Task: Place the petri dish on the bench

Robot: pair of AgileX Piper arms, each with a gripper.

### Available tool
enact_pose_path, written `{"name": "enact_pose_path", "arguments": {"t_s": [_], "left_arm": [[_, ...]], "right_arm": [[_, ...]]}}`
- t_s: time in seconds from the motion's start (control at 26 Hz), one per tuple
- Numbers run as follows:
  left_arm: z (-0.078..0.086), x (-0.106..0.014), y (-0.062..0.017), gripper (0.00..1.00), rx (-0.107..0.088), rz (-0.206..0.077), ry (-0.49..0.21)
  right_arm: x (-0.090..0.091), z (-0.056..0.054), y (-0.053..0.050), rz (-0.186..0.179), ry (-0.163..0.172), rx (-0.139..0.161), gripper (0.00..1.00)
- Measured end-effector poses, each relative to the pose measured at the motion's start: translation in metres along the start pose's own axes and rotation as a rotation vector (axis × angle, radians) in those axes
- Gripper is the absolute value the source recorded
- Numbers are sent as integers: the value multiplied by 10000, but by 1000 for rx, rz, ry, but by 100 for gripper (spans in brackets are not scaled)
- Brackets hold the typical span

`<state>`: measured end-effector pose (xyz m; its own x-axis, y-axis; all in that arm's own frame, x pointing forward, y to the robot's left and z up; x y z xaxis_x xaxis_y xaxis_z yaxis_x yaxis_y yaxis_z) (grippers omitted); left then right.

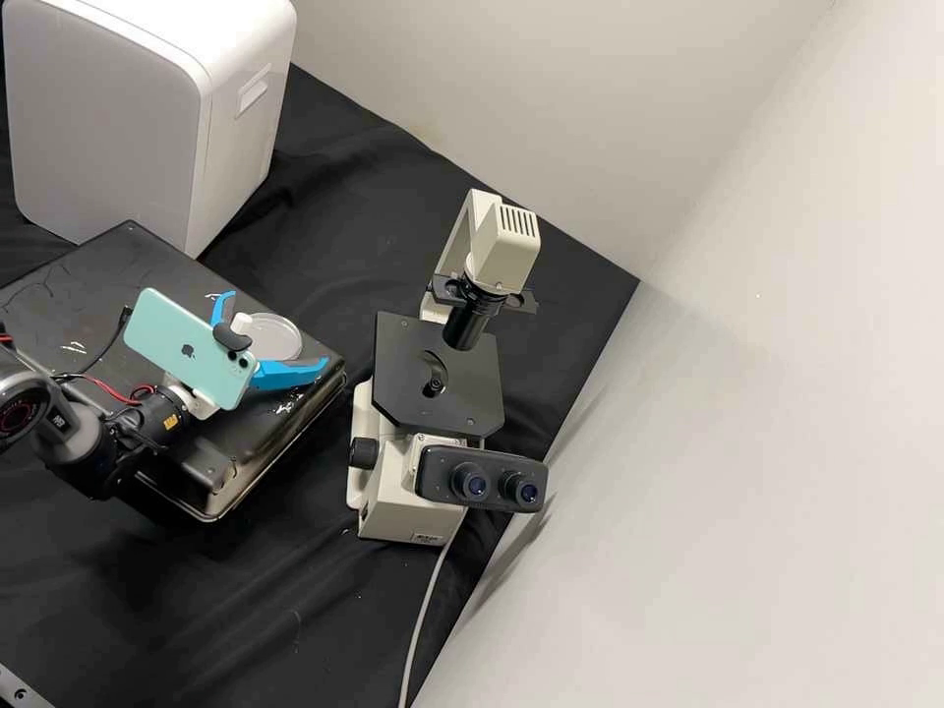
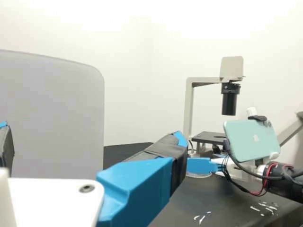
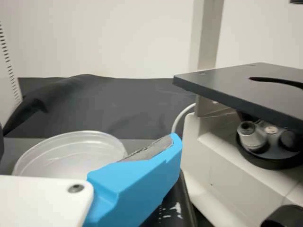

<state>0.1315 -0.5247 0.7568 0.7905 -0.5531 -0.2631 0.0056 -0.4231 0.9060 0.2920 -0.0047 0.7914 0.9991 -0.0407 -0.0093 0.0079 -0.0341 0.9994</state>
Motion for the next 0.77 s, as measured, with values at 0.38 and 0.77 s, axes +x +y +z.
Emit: {"name": "enact_pose_path", "arguments": {"t_s": [0.38, 0.77], "left_arm": [[2, -48, 147, 100, 33, 98, 6], [23, -48, 141, 100, 26, 94, -5]], "right_arm": [[-116, 0, 57, 25, -5, 77, 100], [-197, 13, 104, 40, -13, 139, 100]]}}
